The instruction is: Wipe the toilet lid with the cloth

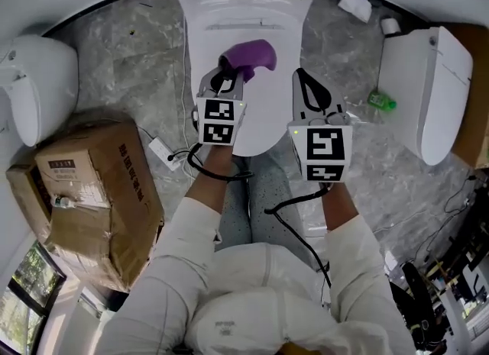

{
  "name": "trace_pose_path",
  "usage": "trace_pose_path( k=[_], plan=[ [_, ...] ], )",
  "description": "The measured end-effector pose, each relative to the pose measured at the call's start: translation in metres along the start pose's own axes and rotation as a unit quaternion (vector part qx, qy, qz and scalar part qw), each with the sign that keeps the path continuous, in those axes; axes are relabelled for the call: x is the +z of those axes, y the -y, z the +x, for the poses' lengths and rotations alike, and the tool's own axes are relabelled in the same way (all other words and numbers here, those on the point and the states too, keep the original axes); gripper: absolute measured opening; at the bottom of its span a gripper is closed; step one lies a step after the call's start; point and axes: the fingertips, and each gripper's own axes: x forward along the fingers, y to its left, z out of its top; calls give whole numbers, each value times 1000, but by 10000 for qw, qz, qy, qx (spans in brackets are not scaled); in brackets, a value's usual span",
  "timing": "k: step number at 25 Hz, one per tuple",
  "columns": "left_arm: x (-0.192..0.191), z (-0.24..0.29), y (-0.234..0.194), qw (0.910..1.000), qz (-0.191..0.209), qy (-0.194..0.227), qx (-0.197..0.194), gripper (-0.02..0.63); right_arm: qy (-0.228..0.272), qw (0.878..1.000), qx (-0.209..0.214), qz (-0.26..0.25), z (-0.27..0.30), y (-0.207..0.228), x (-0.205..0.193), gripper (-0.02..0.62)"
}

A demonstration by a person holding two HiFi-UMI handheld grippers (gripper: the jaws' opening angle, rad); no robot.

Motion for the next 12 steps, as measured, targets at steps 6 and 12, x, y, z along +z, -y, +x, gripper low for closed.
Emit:
trace_pose_path(
  k=[6,12],
  plan=[
    [67,-63,-10,9983,196,537,124,49,332,9992,-211,36,-38,-16,45,14],
    [124,-119,3,9928,420,1111,162,49,733,9962,-452,97,-80,-21,78,14]
  ],
)
